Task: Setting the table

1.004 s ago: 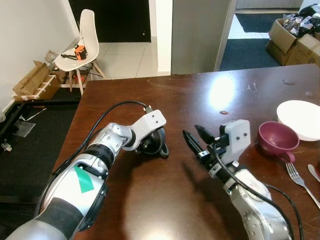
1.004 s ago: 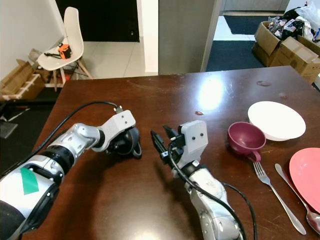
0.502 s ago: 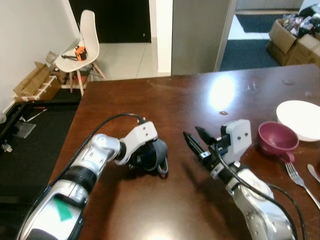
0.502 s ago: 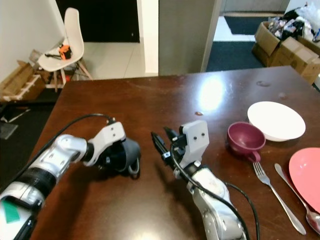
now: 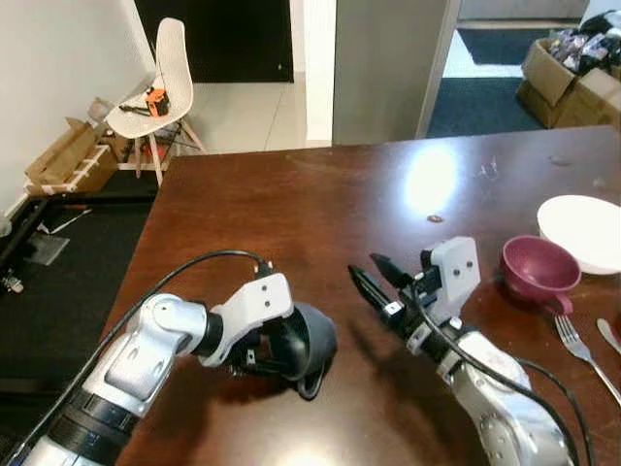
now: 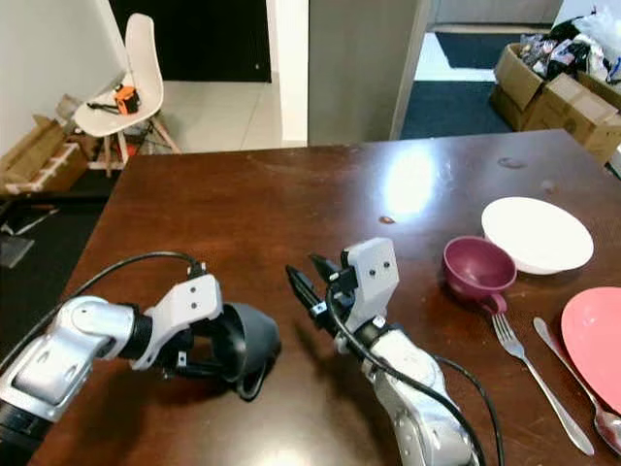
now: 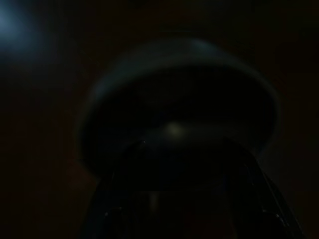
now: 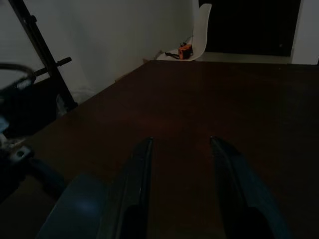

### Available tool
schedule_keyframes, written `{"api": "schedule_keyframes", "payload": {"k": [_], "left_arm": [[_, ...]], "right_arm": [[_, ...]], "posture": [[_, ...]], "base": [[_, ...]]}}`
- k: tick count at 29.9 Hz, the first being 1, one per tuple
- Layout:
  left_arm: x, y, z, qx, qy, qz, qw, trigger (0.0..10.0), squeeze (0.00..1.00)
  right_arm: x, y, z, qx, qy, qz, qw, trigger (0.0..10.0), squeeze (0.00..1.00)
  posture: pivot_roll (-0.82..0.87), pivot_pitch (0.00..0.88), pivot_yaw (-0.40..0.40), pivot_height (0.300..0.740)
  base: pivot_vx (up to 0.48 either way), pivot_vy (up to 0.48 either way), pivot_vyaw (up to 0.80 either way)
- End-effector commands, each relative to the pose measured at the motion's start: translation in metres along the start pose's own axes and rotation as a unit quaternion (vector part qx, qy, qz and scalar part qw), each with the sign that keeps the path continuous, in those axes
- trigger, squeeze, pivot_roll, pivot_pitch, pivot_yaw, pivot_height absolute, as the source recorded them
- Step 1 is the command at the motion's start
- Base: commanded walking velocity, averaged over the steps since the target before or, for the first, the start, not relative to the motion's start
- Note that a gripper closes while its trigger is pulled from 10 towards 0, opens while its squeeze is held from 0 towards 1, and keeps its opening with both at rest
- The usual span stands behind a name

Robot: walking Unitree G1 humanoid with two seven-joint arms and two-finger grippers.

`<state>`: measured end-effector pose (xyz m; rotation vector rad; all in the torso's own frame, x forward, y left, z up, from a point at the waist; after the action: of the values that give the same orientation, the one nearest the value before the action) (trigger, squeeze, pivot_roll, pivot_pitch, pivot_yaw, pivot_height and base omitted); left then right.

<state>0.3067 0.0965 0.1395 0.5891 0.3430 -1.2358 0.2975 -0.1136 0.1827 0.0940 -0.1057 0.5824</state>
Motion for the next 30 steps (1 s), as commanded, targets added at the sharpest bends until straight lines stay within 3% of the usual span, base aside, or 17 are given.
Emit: {"api": "schedule_keyframes", "payload": {"k": [1,7,11,19,25,30], "left_arm": [[0.0,0.003,0.0,-0.012,-0.001,0.011,1.0,10.0,0.0],[-0.001,0.007,0.021,-0.04,-0.03,0.04,0.998,10.0,0.0],[-0.002,-0.001,0.031,-0.047,-0.04,0.035,0.997,10.0,0.0],[0.015,-0.016,0.06,-0.061,-0.087,0.008,0.994,10.0,0.0],[0.028,-0.026,0.06,-0.064,-0.08,-0.002,0.995,10.0,0.0],[0.035,-0.021,0.056,-0.065,-0.066,0.015,0.996,10.0,0.0]], "right_arm": [[0.001,0.002,-0.003,0.006,0.003,0.005,1.0,10.0,0.0],[0.001,0.001,-0.001,0.005,0.002,0.002,1.0,10.0,0.0],[0.0,0.0,-0.001,0.003,0.003,0.001,1.0,10.0,0.0],[0.003,-0.001,-0.001,0.001,0.001,0.002,1.0,10.0,0.0],[0.003,-0.001,0.0,-0.002,0.0,0.002,1.0,10.0,0.0],[0.003,-0.002,0.001,-0.003,-0.001,0.0,1.0,10.0,0.0]], "posture": [[-0.07,0.077,0.123,0.74],[-0.08,0.076,0.121,0.74],[-0.08,0.075,0.12,0.74],[-0.08,0.063,0.116,0.74],[-0.08,0.056,0.117,0.74],[-0.08,0.051,0.119,0.74]], "base": [[0.0,0.0,0.0],[0.0,0.0,0.0],[0.0,0.0,0.0],[0.0,0.0,0.0],[0.0,0.0,0.0],[0.0,0.0,0.0]]}}
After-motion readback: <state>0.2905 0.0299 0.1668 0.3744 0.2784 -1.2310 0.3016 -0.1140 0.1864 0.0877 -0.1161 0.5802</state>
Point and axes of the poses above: a point about 5 cm out from each wrist's last joint towards the gripper, its own x axis pointing out of the wrist towards the gripper, its own z axis along the axis of the wrist's last joint, y = z × x, the point moved 3 cm from there along x, pointing out of the wrist towards the gripper, and after that the axes turned 3 degrees about x, right-handed, at the moved point
